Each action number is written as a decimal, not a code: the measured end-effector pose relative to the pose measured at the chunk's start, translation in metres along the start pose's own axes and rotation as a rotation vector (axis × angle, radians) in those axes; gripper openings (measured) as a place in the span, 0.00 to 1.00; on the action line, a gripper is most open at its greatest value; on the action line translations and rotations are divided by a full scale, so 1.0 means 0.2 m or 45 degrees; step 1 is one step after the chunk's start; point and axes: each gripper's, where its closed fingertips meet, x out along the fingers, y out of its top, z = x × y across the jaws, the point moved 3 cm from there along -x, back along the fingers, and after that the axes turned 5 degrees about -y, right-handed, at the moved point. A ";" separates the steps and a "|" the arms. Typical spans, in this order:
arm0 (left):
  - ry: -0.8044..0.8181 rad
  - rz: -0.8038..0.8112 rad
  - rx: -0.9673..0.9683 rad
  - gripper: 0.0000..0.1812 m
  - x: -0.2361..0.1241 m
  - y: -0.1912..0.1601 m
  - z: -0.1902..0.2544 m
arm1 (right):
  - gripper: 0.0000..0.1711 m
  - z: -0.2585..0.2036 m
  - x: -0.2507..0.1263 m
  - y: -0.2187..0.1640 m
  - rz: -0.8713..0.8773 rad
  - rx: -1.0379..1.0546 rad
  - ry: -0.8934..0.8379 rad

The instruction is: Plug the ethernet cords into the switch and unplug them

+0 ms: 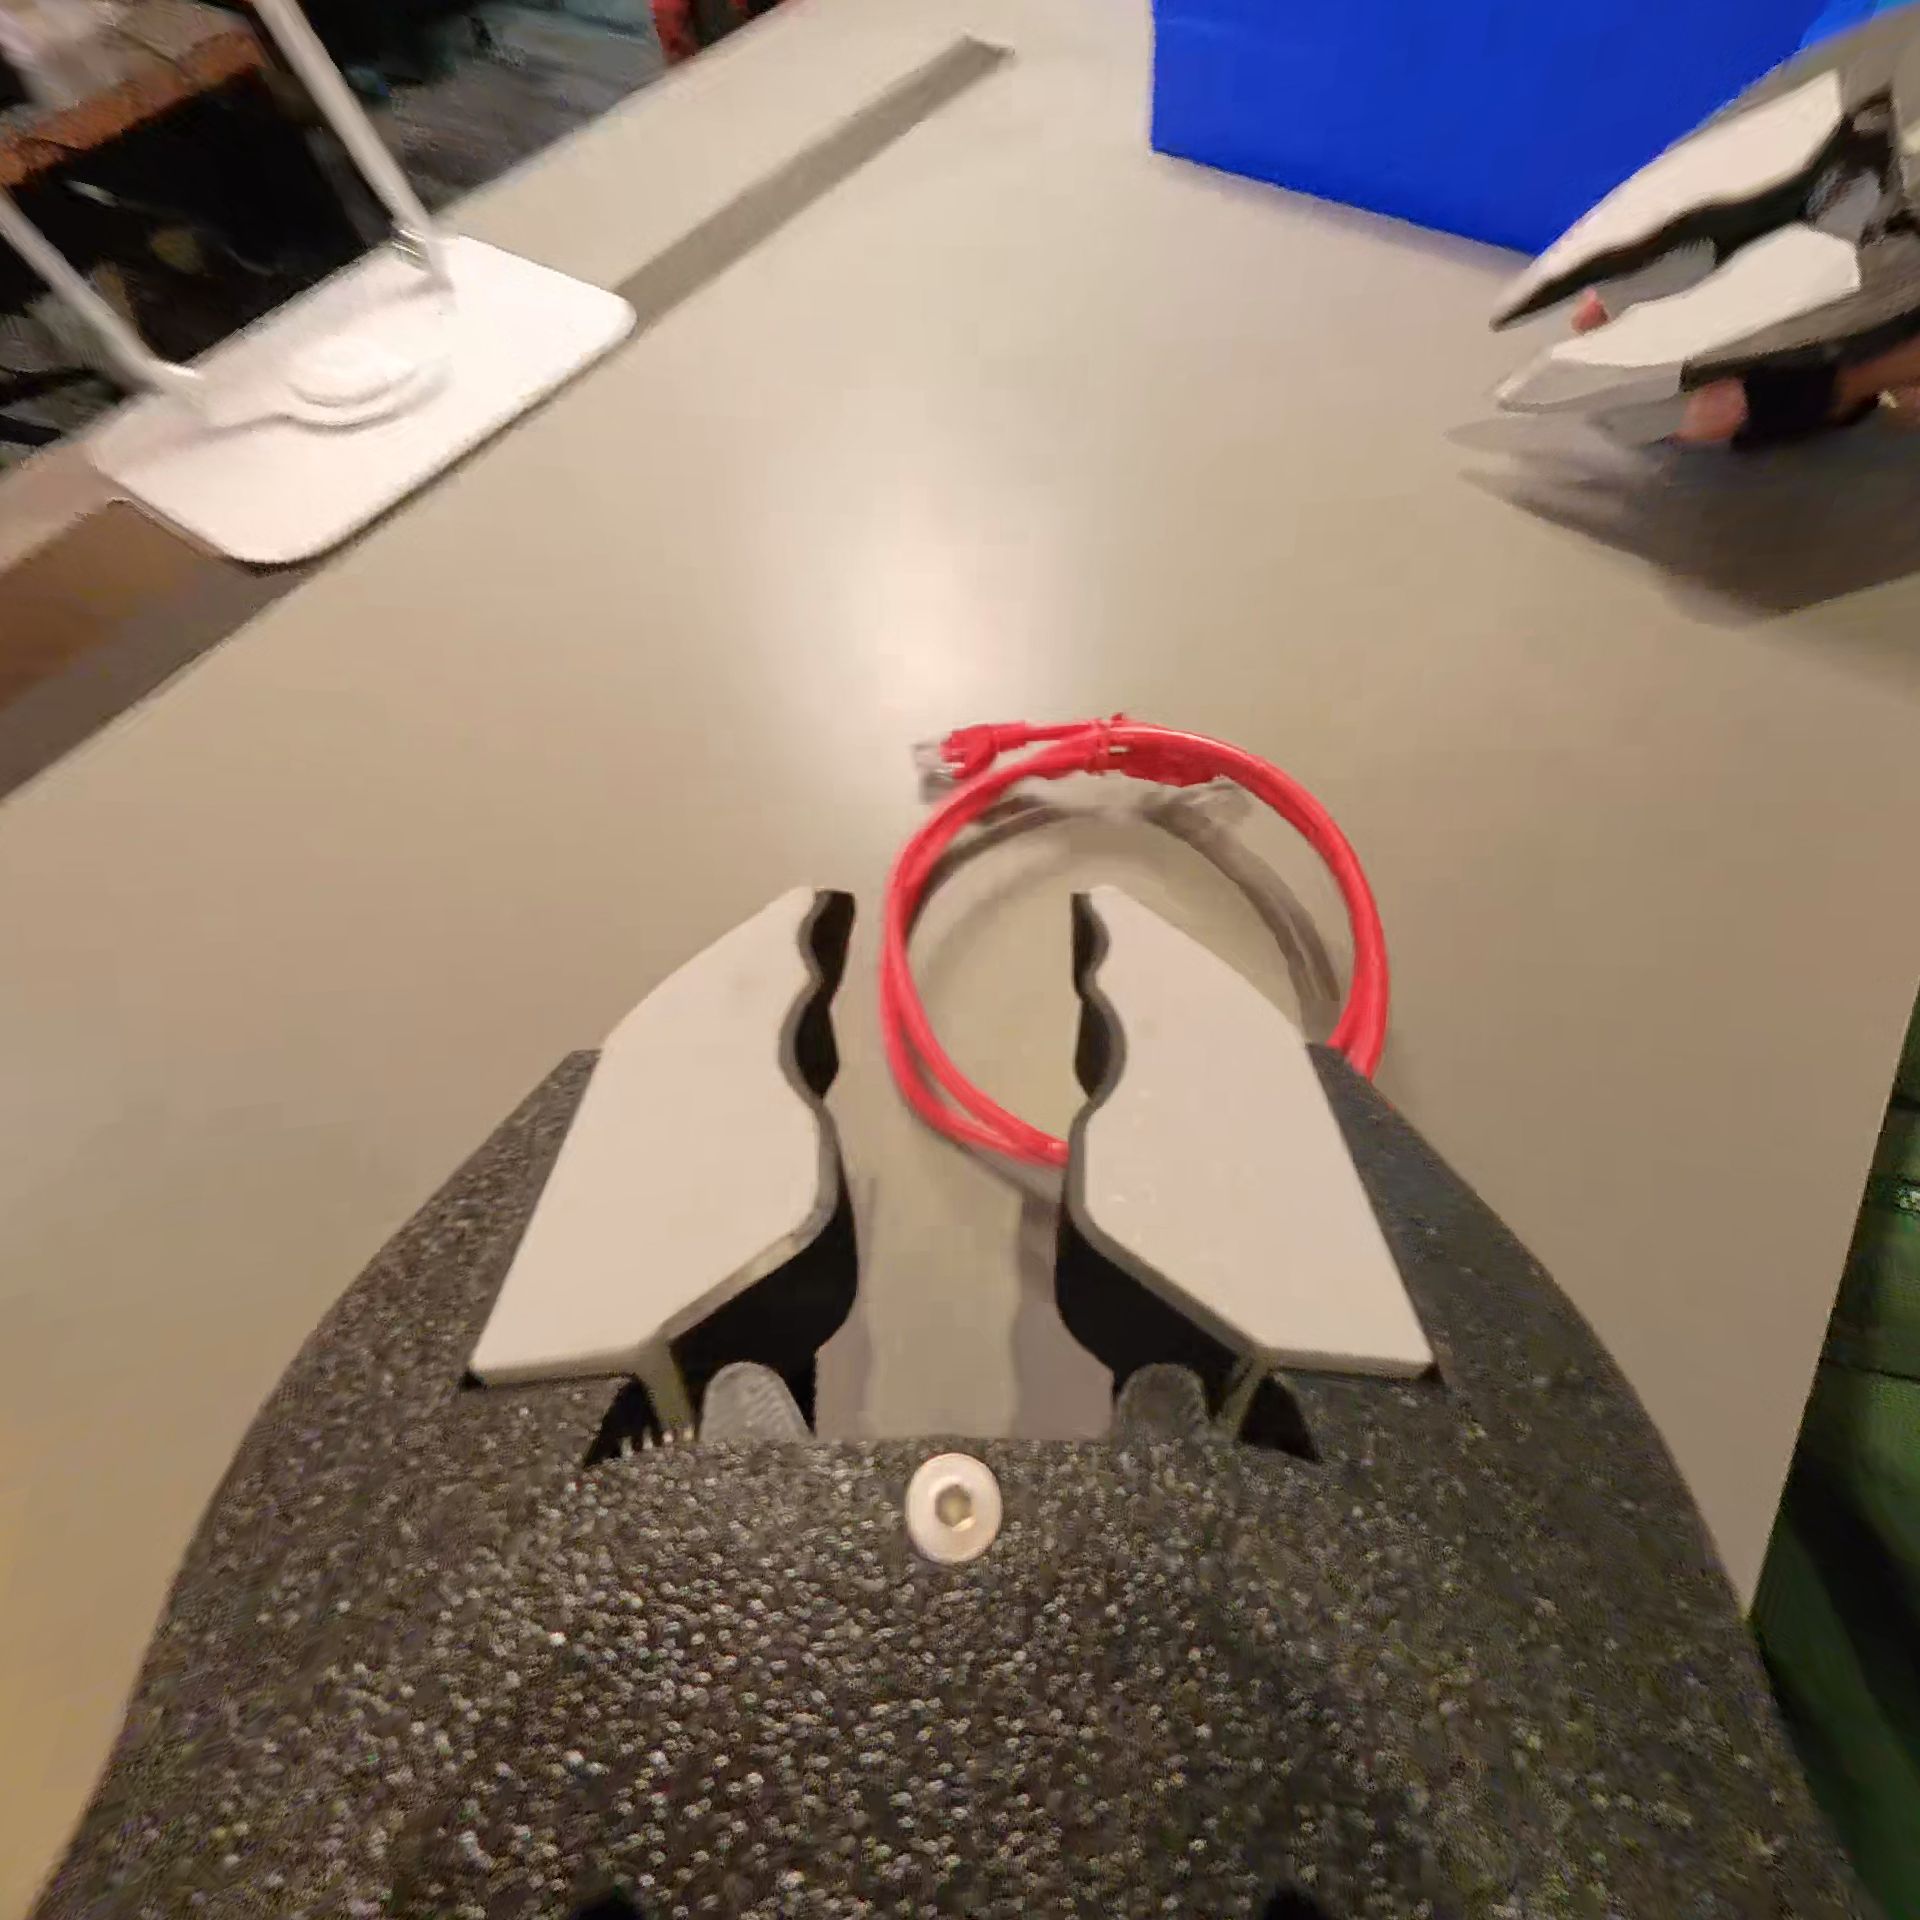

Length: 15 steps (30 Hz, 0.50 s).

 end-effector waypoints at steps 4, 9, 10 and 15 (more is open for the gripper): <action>0.347 -0.021 0.029 0.29 -0.39 0.05 -0.38 | 0.15 -0.01 0.00 0.00 -0.008 -0.004 0.029; 0.683 -0.599 0.118 0.32 -0.82 -0.23 -1.13 | 0.15 -0.02 0.03 -0.02 -0.040 -0.083 0.049; 0.670 -0.746 0.111 0.32 -0.86 -0.33 -1.25 | 0.15 -0.03 0.04 -0.02 -0.051 -0.107 0.054; 0.490 -1.279 0.110 0.37 -0.98 -0.71 -1.58 | 0.14 -0.02 0.08 -0.04 -0.097 -0.135 0.115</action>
